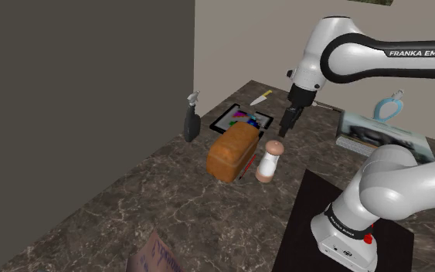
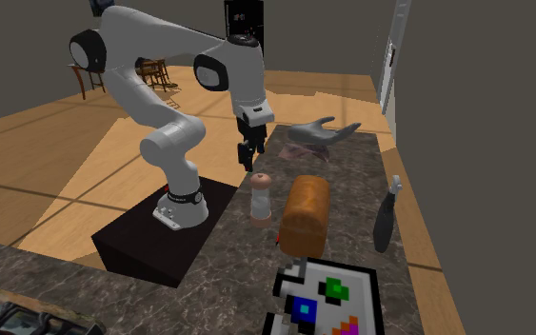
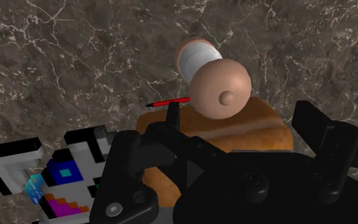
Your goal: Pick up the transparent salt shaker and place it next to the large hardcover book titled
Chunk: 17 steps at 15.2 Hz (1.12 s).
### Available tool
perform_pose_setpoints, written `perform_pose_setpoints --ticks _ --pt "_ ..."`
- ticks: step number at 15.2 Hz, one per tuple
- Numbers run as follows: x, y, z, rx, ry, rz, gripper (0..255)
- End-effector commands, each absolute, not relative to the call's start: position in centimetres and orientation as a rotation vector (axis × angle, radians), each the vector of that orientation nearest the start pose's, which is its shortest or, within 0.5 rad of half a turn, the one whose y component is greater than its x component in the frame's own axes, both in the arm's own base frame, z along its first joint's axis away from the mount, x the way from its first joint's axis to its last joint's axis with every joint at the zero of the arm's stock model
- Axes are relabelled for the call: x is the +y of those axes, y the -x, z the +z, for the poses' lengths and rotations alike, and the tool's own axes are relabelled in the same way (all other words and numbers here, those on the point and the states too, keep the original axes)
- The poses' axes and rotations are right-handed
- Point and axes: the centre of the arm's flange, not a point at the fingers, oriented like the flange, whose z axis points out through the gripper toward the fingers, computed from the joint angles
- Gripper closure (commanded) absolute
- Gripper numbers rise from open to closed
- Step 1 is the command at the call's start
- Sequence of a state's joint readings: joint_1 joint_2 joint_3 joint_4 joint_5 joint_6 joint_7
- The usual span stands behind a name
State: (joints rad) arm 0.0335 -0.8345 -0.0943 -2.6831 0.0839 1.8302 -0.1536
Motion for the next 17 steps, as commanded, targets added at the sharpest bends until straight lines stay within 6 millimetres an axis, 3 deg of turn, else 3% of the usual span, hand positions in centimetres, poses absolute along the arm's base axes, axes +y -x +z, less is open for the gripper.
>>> perform_pose_setpoints --ticks 1,9,17 --pt "-1.1 -30.1 44.4 -0.162 2.974 0.015 0" --pt "-0.4 -29.9 39.7 -0.166 2.970 0.017 0" --pt "-0.4 -29.9 39.4 -0.166 2.970 0.017 0"
